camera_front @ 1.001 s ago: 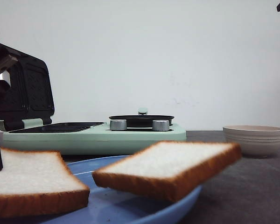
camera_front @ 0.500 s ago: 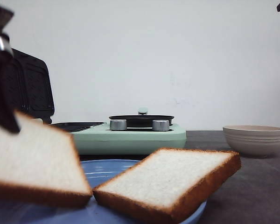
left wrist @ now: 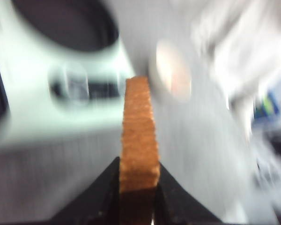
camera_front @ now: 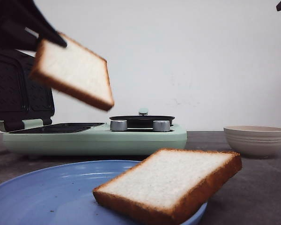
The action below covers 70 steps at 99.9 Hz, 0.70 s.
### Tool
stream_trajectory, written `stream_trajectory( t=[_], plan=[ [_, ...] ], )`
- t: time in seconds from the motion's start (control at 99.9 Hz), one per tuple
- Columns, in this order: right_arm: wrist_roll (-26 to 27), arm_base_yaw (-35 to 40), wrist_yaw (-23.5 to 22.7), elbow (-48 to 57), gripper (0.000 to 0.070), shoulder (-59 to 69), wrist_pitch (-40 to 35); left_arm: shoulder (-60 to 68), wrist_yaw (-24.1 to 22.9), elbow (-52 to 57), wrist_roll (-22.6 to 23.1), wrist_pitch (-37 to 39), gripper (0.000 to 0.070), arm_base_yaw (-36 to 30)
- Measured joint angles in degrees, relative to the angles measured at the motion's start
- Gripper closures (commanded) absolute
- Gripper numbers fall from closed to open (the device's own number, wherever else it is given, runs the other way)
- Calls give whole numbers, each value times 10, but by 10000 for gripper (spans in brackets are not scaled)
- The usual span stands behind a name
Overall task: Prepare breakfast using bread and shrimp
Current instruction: 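Lift the bread slice with the left gripper toward the sandwich maker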
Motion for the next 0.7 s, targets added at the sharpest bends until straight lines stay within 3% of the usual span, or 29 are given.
stream_trajectory(
  t=[0.27,0.46,0.7],
  plan=[
    [-13,10,16,0,190,0,-2,37,-154,12,-22,219,697,0],
    [-26,16,31,0,191,0,-2,111,-216,94,11,188,697,-3],
    [-42,21,46,0,190,0,-2,220,-302,247,151,83,697,-20]
  ],
)
